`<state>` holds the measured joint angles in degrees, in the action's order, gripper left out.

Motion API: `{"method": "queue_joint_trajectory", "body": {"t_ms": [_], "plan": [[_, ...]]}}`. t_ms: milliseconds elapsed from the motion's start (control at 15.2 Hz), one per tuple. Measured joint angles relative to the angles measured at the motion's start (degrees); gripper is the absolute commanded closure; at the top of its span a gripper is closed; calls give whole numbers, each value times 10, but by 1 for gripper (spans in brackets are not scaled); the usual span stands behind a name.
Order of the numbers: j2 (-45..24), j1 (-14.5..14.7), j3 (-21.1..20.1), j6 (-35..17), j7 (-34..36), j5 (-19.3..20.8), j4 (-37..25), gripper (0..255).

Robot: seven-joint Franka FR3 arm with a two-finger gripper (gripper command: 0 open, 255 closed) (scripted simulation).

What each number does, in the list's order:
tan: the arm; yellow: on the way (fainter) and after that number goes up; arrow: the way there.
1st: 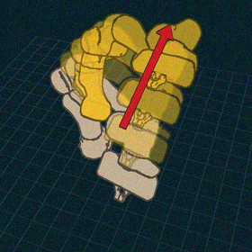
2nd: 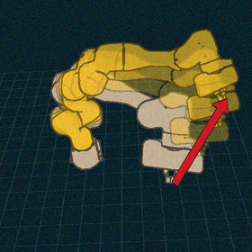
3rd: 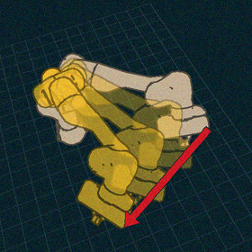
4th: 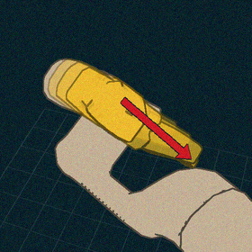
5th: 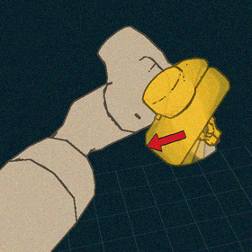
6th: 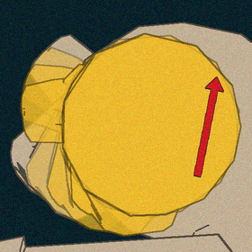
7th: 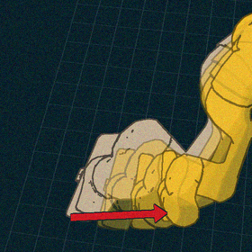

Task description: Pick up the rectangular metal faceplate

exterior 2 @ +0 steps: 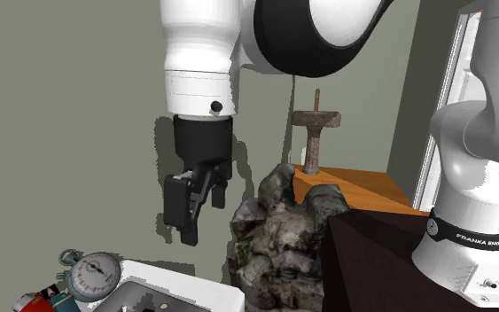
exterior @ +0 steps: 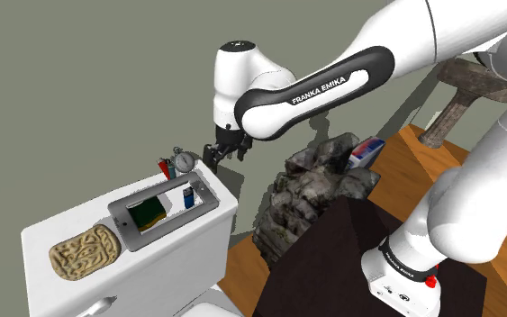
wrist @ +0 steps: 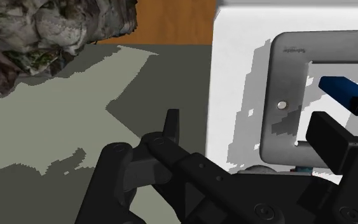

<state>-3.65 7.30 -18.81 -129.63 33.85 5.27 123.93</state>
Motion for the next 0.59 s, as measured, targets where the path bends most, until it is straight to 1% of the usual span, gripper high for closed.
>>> {"method": "queue_joint_trajectory", "body": {"t_ms": [330,462,594], "plan": [[-114,27,-3,-20,54,50,-82,0],[-147,39,-2,-27,71,64,-106,0],[-169,45,1,-38,79,73,-115,0]]}}
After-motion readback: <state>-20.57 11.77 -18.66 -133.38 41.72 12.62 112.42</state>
